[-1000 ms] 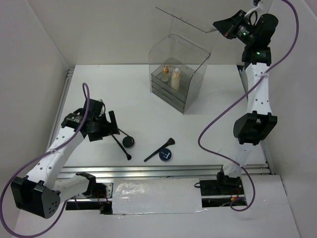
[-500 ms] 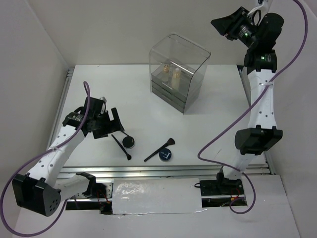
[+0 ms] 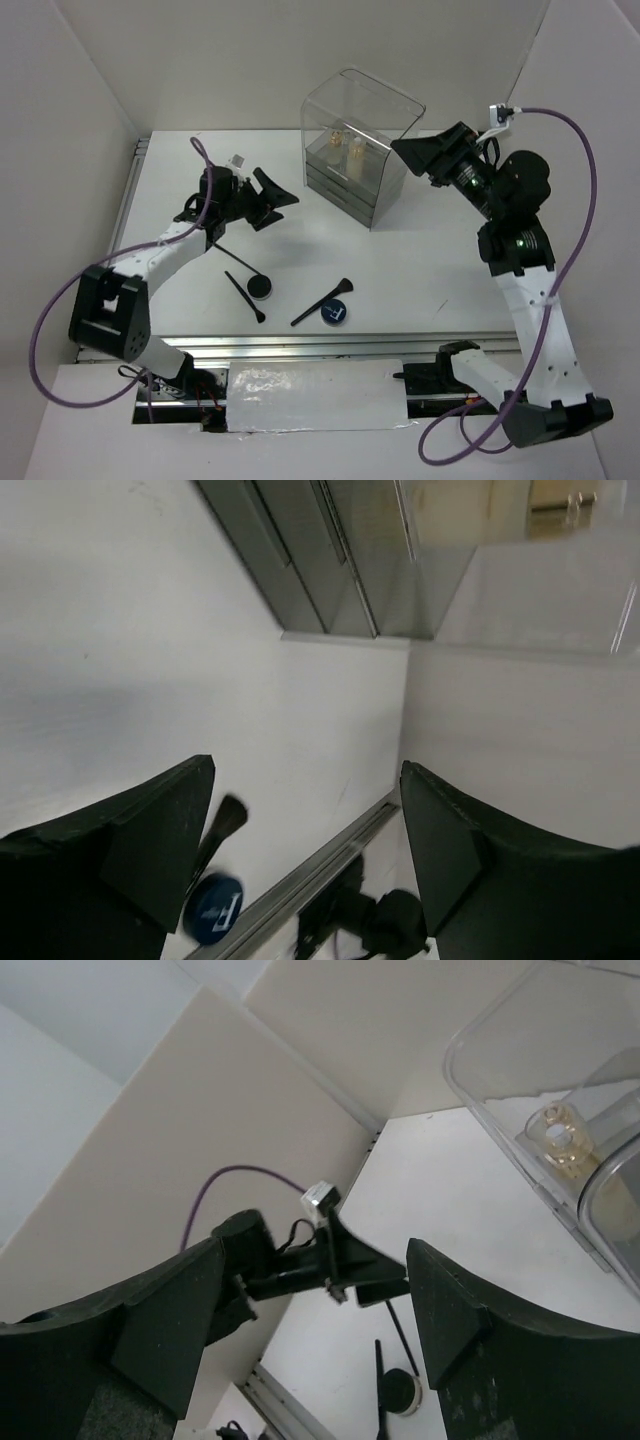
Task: Organize the makeup
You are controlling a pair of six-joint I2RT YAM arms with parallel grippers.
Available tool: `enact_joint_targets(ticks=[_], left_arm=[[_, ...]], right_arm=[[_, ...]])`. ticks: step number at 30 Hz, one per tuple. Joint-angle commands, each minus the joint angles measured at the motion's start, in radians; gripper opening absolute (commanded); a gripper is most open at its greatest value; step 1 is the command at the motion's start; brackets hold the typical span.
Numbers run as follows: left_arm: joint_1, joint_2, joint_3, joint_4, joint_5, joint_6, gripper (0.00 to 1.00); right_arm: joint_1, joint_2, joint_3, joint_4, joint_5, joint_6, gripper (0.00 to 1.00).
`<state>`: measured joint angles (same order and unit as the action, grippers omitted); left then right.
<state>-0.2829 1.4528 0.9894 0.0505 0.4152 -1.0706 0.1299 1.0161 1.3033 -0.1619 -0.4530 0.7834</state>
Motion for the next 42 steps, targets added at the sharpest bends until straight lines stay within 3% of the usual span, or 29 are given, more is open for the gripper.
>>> enact_joint_targets(ticks=[1, 11, 16, 21, 34, 39, 42], left_arm=[[-0.035, 0.137, 0.047, 0.339, 0.030, -0.176, 0.87], [-0.096, 0.602, 0.251, 0.715, -0.038, -0.425, 0.68], [-0.099, 0.722, 0.367, 0.739, -0.047, -0.463, 0.56], [-0.096, 0.777, 0.443, 0.724, -0.044, -0.454, 0.52], [-0.082, 0.839, 0.439, 0.799, -0.039, -0.473, 0.40], [-0.082, 0.853, 0.443, 0.833, -0.044, -0.482, 0.24], [-0.081, 0.853, 0.431, 0.860, -0.044, -0.491, 0.19]], right_arm=[[0.024, -0.092, -0.065, 0.032, 0.091, -0.032, 0.82], [0.074, -0.111, -0.044, 0.003, 0.143, -0.110, 0.78], [0.148, -0.085, 0.016, -0.039, 0.201, -0.199, 0.78], [0.168, -0.057, 0.056, -0.050, 0.231, -0.230, 0.78], [0.204, -0.027, 0.109, -0.067, 0.270, -0.266, 0.78], [0.209, -0.019, 0.114, -0.065, 0.272, -0.265, 0.78], [0.211, -0.013, 0.116, -0.064, 0.272, -0.266, 0.78]])
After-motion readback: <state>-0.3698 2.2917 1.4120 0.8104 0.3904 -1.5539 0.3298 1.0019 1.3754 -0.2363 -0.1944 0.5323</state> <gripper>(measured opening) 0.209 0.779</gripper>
